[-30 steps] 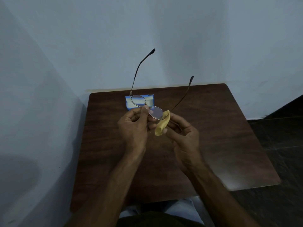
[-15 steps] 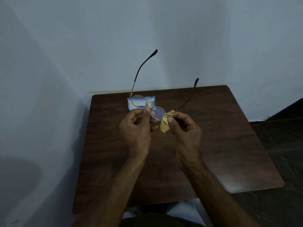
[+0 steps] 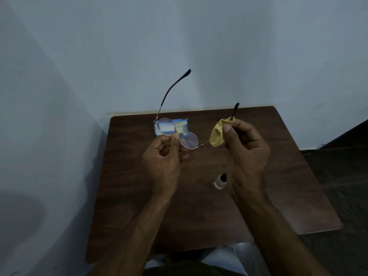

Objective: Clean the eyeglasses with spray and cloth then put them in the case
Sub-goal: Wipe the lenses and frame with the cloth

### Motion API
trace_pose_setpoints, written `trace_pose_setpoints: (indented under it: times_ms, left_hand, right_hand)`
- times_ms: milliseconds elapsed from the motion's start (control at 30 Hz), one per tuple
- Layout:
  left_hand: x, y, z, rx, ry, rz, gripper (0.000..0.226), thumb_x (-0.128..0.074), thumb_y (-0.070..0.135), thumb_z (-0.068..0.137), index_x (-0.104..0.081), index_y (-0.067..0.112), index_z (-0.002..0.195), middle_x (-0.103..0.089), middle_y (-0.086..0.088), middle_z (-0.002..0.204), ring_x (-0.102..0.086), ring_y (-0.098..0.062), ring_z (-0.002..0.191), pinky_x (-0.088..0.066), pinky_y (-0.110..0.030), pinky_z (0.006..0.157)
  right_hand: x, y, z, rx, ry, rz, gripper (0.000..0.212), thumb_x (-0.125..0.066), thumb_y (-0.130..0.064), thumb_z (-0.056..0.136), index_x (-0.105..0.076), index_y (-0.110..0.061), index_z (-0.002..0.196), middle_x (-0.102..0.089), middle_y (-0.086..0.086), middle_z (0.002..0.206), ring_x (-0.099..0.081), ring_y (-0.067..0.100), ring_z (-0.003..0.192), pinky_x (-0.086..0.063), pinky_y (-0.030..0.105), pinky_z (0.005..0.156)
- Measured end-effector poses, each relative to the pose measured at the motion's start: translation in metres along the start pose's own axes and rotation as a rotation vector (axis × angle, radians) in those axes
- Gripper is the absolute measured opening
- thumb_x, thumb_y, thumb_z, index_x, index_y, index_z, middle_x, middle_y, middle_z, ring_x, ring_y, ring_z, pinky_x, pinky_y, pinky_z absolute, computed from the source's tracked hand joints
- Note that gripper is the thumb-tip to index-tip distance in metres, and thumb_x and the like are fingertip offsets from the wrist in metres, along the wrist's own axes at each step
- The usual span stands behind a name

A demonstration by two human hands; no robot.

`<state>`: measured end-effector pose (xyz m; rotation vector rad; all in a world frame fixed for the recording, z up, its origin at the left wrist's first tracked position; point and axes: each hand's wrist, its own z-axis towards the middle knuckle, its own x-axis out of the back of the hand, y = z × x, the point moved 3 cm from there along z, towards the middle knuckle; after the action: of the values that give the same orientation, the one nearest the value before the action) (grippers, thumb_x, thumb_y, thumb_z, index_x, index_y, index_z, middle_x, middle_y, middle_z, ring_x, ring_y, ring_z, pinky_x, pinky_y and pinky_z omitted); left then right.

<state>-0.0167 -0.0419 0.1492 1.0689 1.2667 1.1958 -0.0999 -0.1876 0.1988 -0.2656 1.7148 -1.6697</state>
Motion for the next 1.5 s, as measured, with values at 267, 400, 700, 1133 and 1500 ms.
trace_pose_setpoints:
  times_ms: [267,400,700,1133,1500]
  left_hand:
    - [0.000,0.001,0.000,-0.040,-0.019,0.024,0.014,-0.073,0.015,0.099,-0.076,0.002,0.094,-0.076,-0.001,0.068,-0.073,-0.016,0.055,-0.060,-0.029,0.052]
    - [0.001,0.000,0.000,-0.060,-0.028,0.042,0.011,-0.073,0.016,0.099,-0.076,0.008,0.093,-0.076,0.000,0.067,-0.073,-0.015,0.054,-0.060,-0.027,0.053]
    - [0.002,-0.005,0.005,0.012,0.010,-0.008,0.012,-0.075,0.014,0.098,-0.077,0.005,0.091,-0.077,-0.009,0.072,-0.075,-0.022,0.060,-0.059,-0.026,0.053]
    - [-0.008,-0.005,0.006,0.074,-0.014,-0.076,0.015,-0.073,0.013,0.099,-0.076,-0.002,0.098,-0.079,-0.012,0.079,-0.078,-0.023,0.065,-0.063,-0.031,0.056]
    - [-0.002,-0.017,0.011,0.048,-0.024,-0.025,0.013,-0.073,0.013,0.099,-0.075,0.003,0.091,-0.077,-0.006,0.072,-0.074,-0.016,0.059,-0.061,-0.028,0.054]
  right_hand:
    - [-0.005,-0.015,0.025,-0.036,0.021,0.057,0.008,-0.074,-0.009,0.092,-0.074,-0.006,0.099,-0.074,0.002,0.084,-0.057,0.016,0.066,-0.046,0.032,0.059]
    - [-0.006,-0.016,0.035,-0.057,0.014,0.042,0.016,-0.074,-0.013,0.094,-0.073,0.001,0.102,-0.072,0.004,0.081,-0.055,0.020,0.067,-0.043,0.034,0.055]
    - [-0.005,0.008,0.028,-0.071,0.011,-0.043,0.010,-0.075,-0.014,0.094,-0.076,-0.005,0.098,-0.071,0.007,0.082,-0.055,0.021,0.066,-0.044,0.033,0.057]
    - [-0.005,0.061,-0.009,-0.060,-0.109,-0.205,0.017,-0.075,-0.001,0.091,-0.073,0.004,0.107,-0.077,0.009,0.097,-0.073,0.007,0.084,-0.056,0.019,0.073]
    - [0.004,0.033,0.013,0.006,-0.044,-0.128,0.013,-0.075,-0.001,0.090,-0.076,-0.004,0.103,-0.077,0.013,0.098,-0.071,0.022,0.089,-0.060,0.040,0.081]
